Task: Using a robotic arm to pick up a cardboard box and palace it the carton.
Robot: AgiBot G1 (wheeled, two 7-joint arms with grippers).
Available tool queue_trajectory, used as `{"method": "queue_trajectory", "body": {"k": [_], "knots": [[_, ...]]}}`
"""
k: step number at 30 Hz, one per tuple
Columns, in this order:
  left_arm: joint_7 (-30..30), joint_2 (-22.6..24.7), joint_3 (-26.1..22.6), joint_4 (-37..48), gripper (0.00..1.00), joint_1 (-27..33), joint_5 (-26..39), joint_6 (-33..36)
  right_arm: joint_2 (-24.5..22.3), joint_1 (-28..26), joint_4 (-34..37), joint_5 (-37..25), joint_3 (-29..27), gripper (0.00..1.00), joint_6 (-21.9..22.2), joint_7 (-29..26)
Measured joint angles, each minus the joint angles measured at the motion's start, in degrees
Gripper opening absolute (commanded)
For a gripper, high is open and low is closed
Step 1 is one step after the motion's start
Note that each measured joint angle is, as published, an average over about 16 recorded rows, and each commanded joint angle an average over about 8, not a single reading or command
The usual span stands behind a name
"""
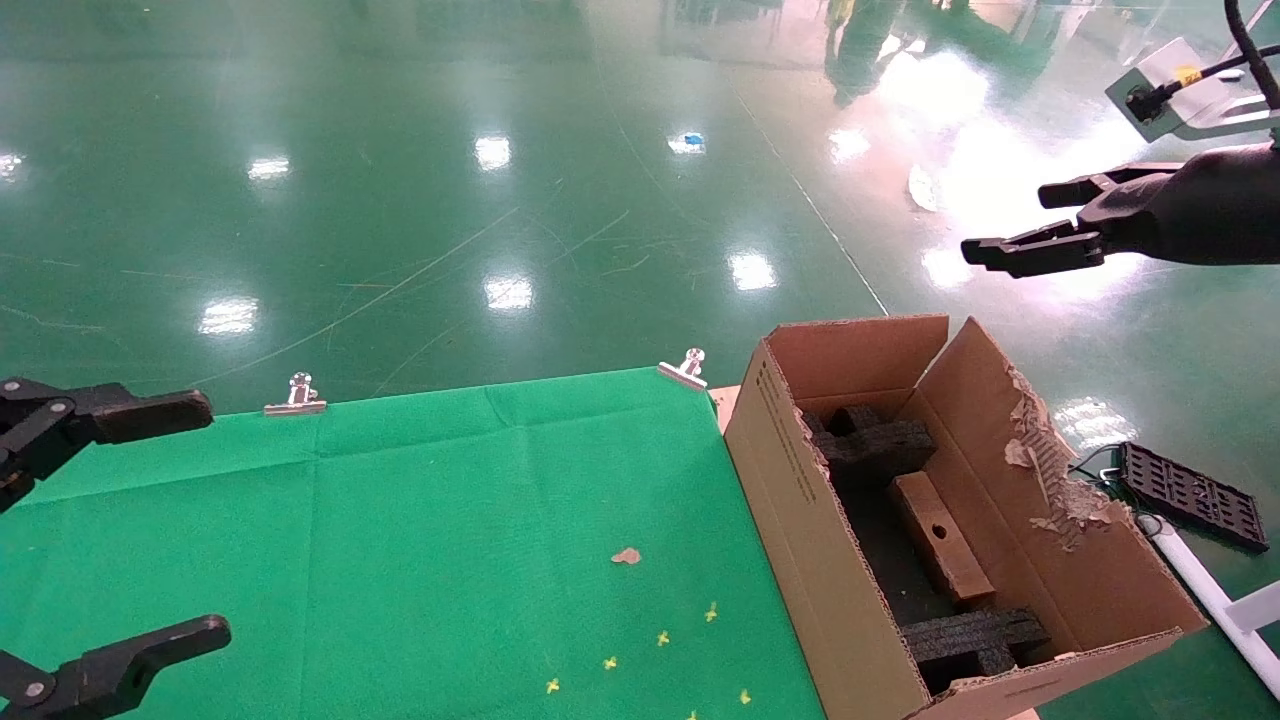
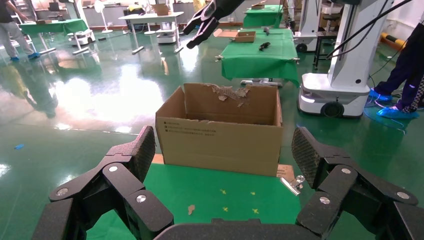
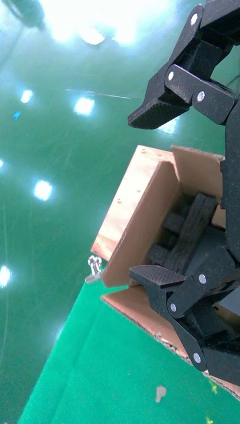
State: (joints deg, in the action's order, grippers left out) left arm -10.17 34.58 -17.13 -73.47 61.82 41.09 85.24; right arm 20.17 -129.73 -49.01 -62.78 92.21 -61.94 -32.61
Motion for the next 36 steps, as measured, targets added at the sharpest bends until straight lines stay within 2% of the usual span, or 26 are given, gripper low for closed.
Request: {"method": "queue_trajectory", "body": {"k": [6, 36], "knots": [[0.0, 0.0, 0.0, 0.0, 1.00, 0.0, 0.0, 0.0, 0.7, 5.2, -3.0, 1.7, -6.4, 1.00, -1.6, 1.8], [0.1, 0.0, -0.1, 0.0, 1.00, 0.0, -0.1, 0.0, 8.7, 41.0, -15.2, 12.6, -46.1, 1.00, -14.2, 13.2]]}}
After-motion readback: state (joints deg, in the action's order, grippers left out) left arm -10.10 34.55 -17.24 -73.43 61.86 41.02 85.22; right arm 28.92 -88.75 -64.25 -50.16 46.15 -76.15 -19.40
